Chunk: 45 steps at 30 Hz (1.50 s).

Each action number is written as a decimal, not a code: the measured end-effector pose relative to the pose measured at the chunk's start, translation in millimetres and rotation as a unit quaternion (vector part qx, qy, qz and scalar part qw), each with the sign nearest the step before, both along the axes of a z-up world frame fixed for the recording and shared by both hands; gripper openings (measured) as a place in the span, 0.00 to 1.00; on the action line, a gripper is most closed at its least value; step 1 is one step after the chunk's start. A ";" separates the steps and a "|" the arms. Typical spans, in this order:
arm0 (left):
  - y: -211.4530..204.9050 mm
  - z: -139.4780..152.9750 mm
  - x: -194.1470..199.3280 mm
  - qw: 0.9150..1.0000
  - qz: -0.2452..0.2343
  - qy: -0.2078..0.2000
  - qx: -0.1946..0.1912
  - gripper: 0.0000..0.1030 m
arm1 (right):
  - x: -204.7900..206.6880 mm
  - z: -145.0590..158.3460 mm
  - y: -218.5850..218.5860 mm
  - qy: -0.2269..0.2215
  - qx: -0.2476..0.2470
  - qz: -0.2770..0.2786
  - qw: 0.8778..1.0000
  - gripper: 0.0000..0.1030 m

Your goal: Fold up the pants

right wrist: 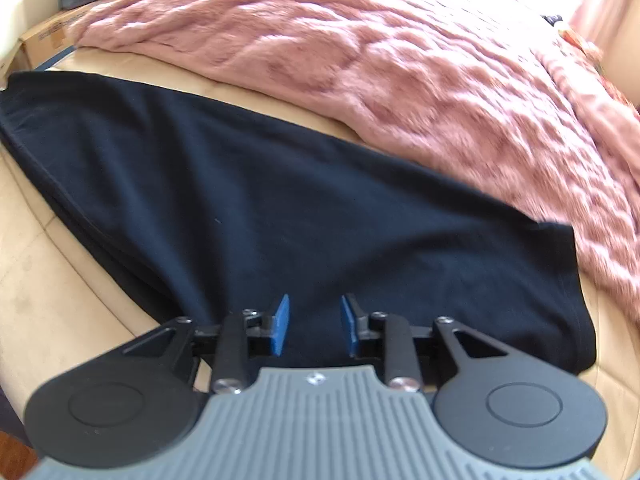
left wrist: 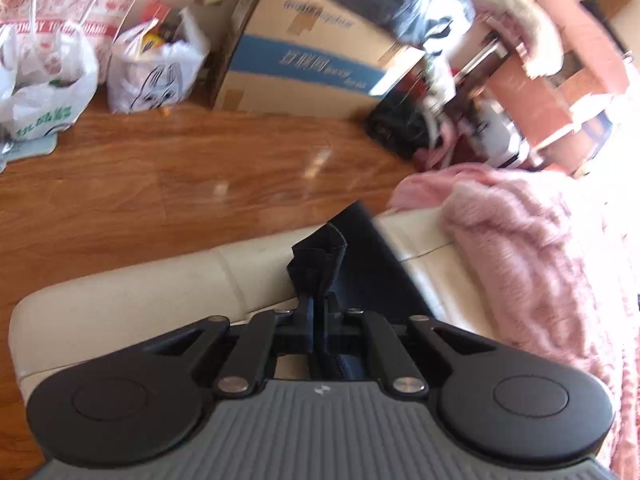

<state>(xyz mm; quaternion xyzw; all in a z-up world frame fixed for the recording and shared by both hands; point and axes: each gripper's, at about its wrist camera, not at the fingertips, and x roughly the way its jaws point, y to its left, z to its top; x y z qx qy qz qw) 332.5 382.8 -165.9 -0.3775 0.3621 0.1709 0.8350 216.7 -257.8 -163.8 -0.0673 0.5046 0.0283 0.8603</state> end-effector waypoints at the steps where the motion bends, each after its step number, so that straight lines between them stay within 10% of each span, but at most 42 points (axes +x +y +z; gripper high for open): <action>1: -5.5 10.3 -1.9 1.000 -0.005 -0.016 0.008 0.03 | -2.9 0.1 -3.9 -0.001 0.002 -0.004 1.000 0.22; 8: -106.8 109.2 4.0 0.982 -0.126 -0.106 0.097 0.03 | -17.3 1.5 -29.4 -0.021 0.032 -0.035 0.999 0.22; 15: -307.6 170.2 0.9 0.908 -0.318 -0.131 0.240 0.03 | -22.6 7.1 -46.4 -0.038 0.103 -0.061 0.992 0.22; 20: -448.2 139.6 -21.8 0.848 -0.435 -0.141 0.269 0.03 | -26.6 10.6 -65.5 -0.047 0.137 -0.095 0.985 0.29; 28: -571.1 -4.3 -96.8 0.758 -0.579 -0.005 0.301 0.03 | -40.6 2.9 -88.1 -0.038 0.178 -0.110 0.977 0.32; 32: -561.4 -24.5 -113.3 0.757 -0.592 0.032 0.275 0.08 | -48.2 -3.5 -89.9 -0.033 0.192 -0.112 0.975 0.35; 37: -542.6 -29.6 -99.8 0.761 -0.630 0.038 0.151 0.52 | -48.7 -8.7 -86.0 -0.029 0.217 -0.114 0.969 0.35; 40: -525.9 -31.9 -89.9 0.771 -0.632 0.045 0.064 0.56 | -45.9 -5.9 -81.3 -0.032 0.219 -0.108 0.969 0.35; 45: -494.6 -6.0 -87.8 0.780 -0.621 0.004 0.075 0.56 | -38.2 -2.2 -76.0 -0.045 0.230 -0.099 0.967 0.35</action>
